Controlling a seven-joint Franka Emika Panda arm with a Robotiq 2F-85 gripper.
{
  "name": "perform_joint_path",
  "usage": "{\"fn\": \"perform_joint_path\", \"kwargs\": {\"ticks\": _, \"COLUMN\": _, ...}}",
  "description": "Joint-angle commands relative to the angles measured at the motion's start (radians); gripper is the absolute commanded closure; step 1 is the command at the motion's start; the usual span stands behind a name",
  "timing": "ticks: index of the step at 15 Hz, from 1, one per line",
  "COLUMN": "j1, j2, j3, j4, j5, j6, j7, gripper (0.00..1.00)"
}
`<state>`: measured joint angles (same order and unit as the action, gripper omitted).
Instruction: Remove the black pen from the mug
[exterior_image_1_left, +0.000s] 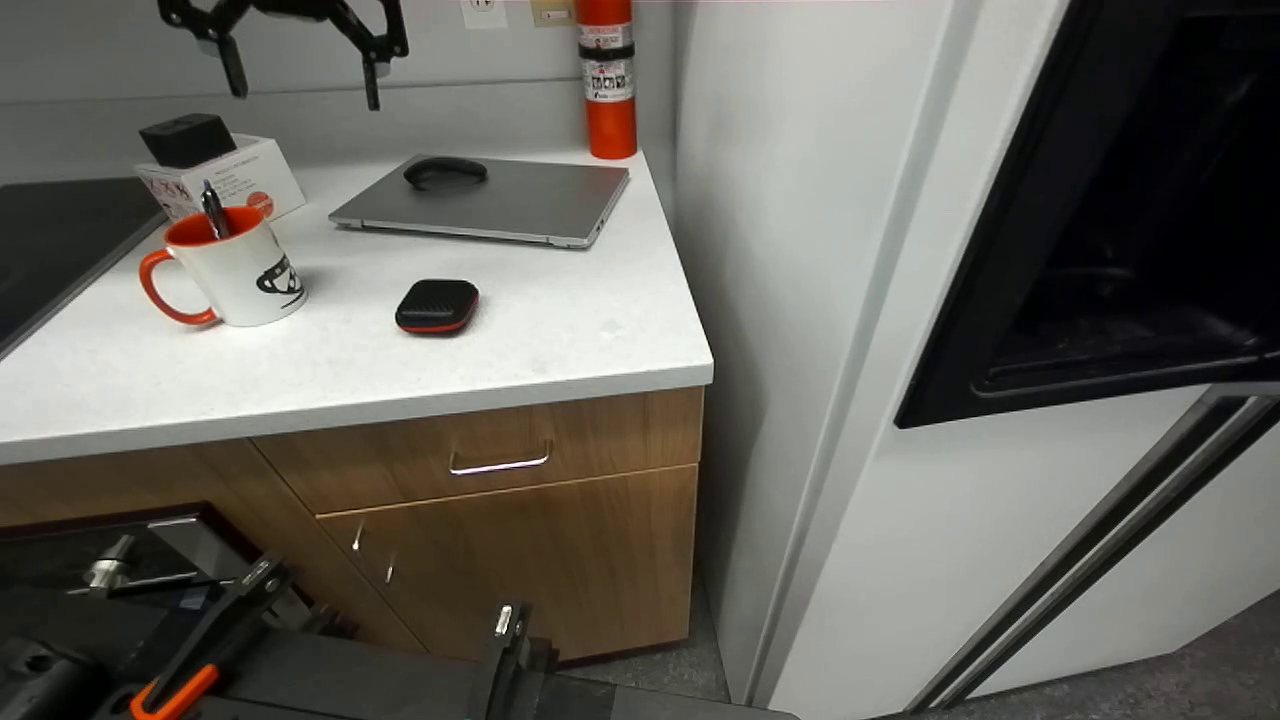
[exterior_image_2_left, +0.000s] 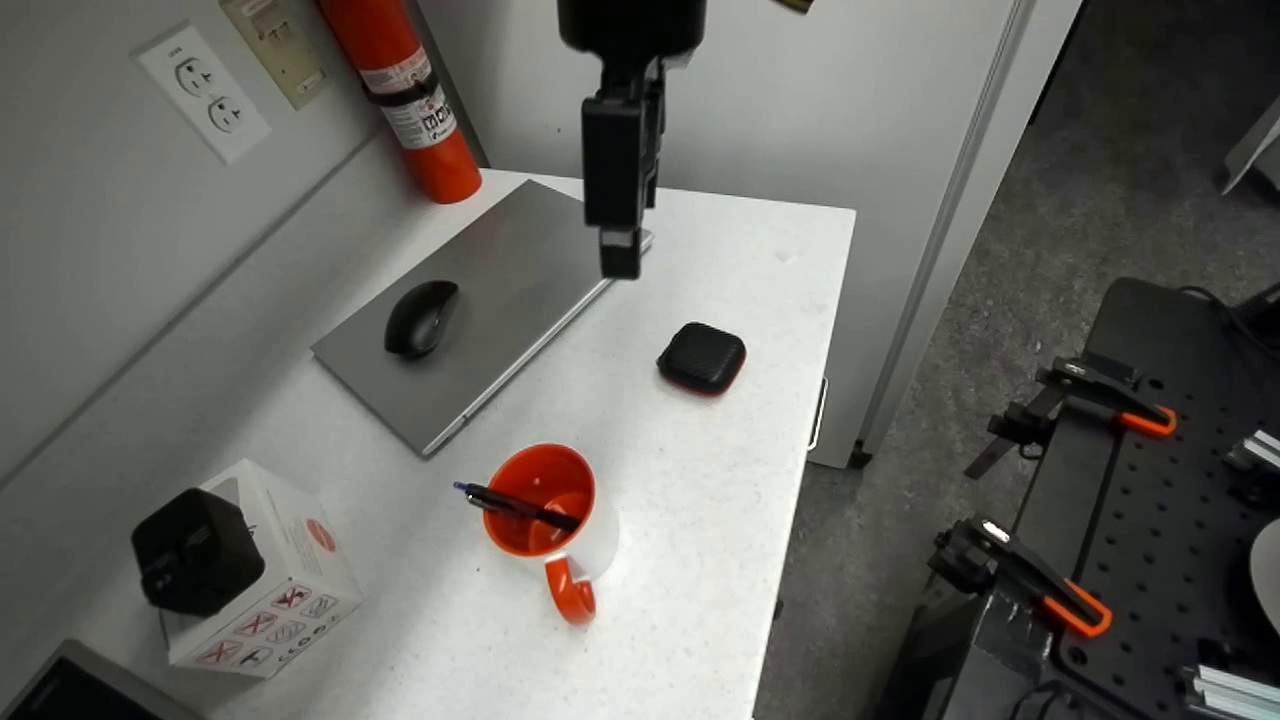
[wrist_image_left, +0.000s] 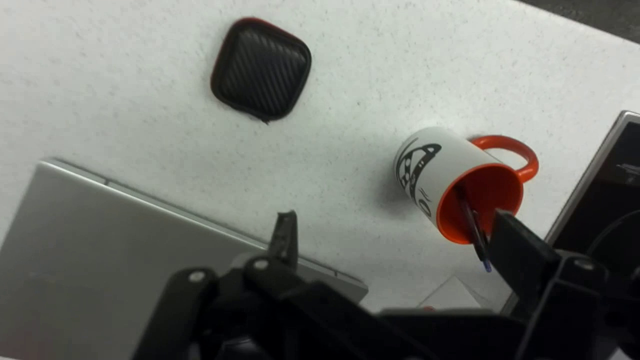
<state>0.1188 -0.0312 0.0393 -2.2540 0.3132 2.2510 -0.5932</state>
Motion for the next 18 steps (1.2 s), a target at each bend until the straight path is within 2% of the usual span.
{"fn": "perform_joint_path", "kwargs": {"ticks": 1, "j1": 0.019, "j2": 0.175, "j3": 0.055, "j4": 0.119, "j5": 0.098, "j6": 0.087, "j7": -0.081, "gripper": 0.00}}
{"fn": "perform_joint_path", "kwargs": {"ticks": 6, "j1": -0.007, "j2": 0.348, "j3": 0.165, "j4": 0.259, "j5": 0.128, "j6": 0.147, "j7": -0.142, "gripper": 0.00}}
{"fn": "perform_joint_path", "kwargs": {"ticks": 8, "j1": -0.034, "j2": 0.352, "j3": 0.210, "j4": 0.269, "j5": 0.187, "j6": 0.182, "j7": -0.188, "gripper": 0.00}}
{"fn": "perform_joint_path", "kwargs": {"ticks": 9, "j1": -0.018, "j2": 0.328, "j3": 0.190, "j4": 0.227, "j5": 0.108, "j6": 0.157, "j7": -0.110, "gripper": 0.00}}
{"fn": "perform_joint_path", "kwargs": {"ticks": 12, "j1": -0.029, "j2": 0.346, "j3": 0.209, "j4": 0.254, "j5": 0.138, "j6": 0.170, "j7": -0.140, "gripper": 0.00}}
{"fn": "perform_joint_path", "kwargs": {"ticks": 18, "j1": -0.017, "j2": 0.434, "j3": 0.238, "j4": 0.287, "j5": 0.116, "j6": 0.135, "j7": -0.145, "gripper": 0.00}}
